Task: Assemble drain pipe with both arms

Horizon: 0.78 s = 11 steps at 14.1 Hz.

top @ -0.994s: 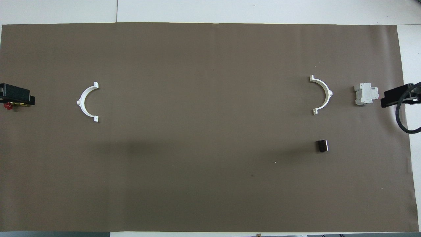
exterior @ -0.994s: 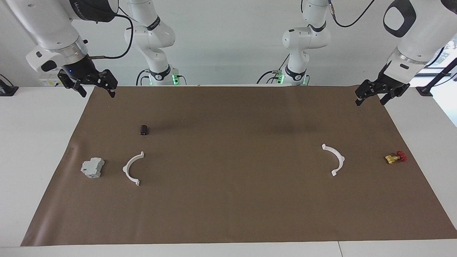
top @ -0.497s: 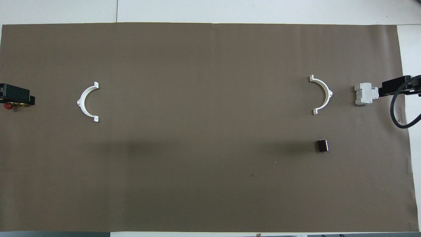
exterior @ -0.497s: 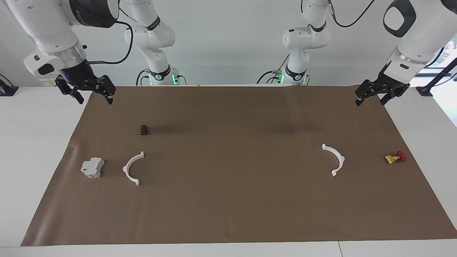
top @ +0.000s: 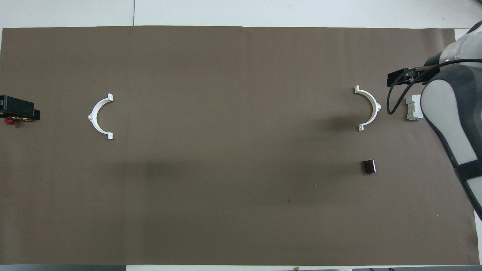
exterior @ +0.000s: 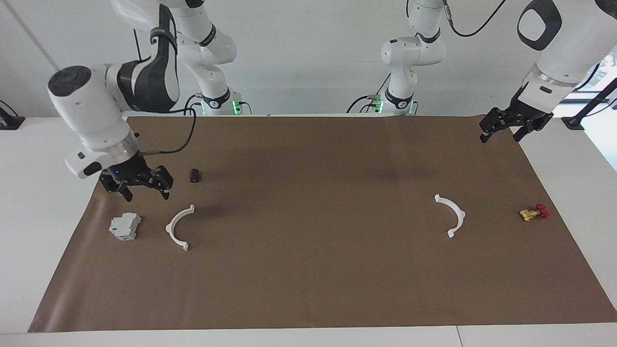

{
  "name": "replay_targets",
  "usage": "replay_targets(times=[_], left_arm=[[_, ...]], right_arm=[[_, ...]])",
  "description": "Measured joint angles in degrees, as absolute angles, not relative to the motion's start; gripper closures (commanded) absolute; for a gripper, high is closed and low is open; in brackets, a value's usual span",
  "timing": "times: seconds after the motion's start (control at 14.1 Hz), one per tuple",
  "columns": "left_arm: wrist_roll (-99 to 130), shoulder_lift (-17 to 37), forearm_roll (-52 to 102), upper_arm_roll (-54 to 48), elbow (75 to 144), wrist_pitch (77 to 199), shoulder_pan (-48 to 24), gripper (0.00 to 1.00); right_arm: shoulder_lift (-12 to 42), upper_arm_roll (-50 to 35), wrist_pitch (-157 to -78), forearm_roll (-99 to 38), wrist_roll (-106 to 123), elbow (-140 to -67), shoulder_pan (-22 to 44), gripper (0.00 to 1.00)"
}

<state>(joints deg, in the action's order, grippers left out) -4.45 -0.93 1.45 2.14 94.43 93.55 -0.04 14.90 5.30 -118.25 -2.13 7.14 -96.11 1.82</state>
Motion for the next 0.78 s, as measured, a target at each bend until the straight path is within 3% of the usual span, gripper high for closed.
replay_targets(times=[0.14, 0.35, 0.64, 0.78], left_arm=[[-4.5, -0.9, 1.5, 2.1, 94.4, 93.5, 0.0, 0.00], [-4.5, -0.9, 1.4, 2.1, 94.4, 93.5, 0.0, 0.00], [-4.5, -0.9, 1.4, 2.1, 94.4, 93.5, 0.0, 0.00], [-4.5, -0.9, 1.4, 2.1, 94.4, 93.5, 0.0, 0.00]], right_arm=[[18.2, 5.4, -123.8, -2.1, 8.3, -98.8, 1.6, 0.00], [21.4, 5.5, -125.2, -2.2, 10.0, -100.2, 0.9, 0.06], [23.2, 5.6, -130.0, -2.5, 13.7, -104.2, -0.8, 0.23], [23.3, 5.6, -131.3, -3.4, 14.2, -105.4, -1.0, 0.27]])
